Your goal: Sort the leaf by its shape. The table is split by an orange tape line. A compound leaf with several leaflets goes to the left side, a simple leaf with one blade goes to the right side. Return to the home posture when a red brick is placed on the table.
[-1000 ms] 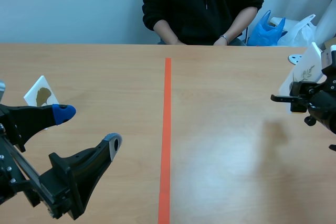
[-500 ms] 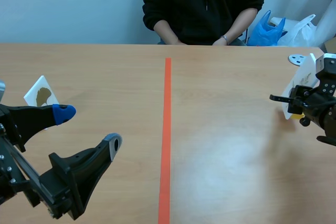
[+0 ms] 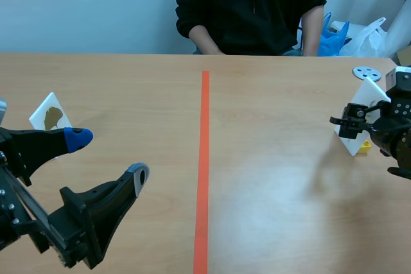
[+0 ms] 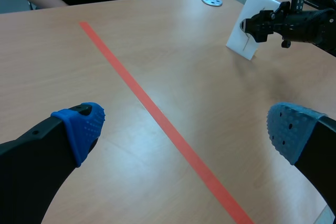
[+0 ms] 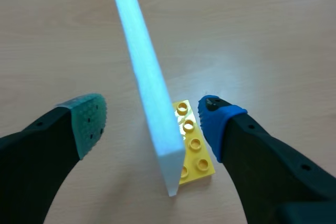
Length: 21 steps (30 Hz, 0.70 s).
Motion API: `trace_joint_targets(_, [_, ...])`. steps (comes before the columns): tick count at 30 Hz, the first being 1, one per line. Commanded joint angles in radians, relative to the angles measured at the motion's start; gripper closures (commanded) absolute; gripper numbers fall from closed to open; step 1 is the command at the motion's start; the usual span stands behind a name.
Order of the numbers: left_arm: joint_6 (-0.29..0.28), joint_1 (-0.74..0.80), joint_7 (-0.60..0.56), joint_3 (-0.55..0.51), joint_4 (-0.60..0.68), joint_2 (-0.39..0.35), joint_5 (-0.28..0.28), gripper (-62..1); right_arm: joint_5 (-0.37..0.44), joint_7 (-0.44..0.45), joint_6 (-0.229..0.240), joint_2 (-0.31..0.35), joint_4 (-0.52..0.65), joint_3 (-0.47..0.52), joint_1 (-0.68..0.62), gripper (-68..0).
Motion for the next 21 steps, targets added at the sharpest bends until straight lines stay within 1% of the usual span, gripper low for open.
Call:
trace_joint_targets(1, [-0.002,-0.003,-0.014,-0.007,0.005,0.005,-0.007,-62.3,0.011,0.030,0.023,0.018,0.031,0.001,0.021,-43.4])
trace_joint_targets(3, [-0.002,-0.003,-0.014,-0.007,0.005,0.005,-0.007,-62.3,0.014,0.028,0.045,0.023,0.051,0.001,0.020,-48.7])
trace_joint_targets(6, [-0.002,-0.003,-0.014,-0.007,0.005,0.005,-0.007,-62.3,0.046,-0.011,0.046,0.039,0.124,0.002,0.003,-53.8])
trace_joint_targets(11, [-0.002,-0.003,-0.014,-0.007,0.005,0.005,-0.007,-62.3,0.055,-0.099,0.065,0.090,0.351,0.004,-0.090,-67.9])
trace_joint_targets(16, [-0.002,-0.003,-0.014,-0.007,0.005,0.005,-0.007,-62.3,0.056,-0.169,0.068,0.144,0.614,0.030,-0.237,-67.9])
trace_joint_targets(18, [-0.002,-0.003,-0.014,-0.007,0.005,0.005,-0.007,-62.3,0.075,-0.185,0.070,0.158,0.713,0.054,-0.304,-67.9])
trace_joint_targets(21, [-0.001,-0.003,-0.014,-0.007,0.005,0.005,-0.006,-62.3,0.123,-0.212,0.103,0.174,0.858,0.095,-0.416,-67.9])
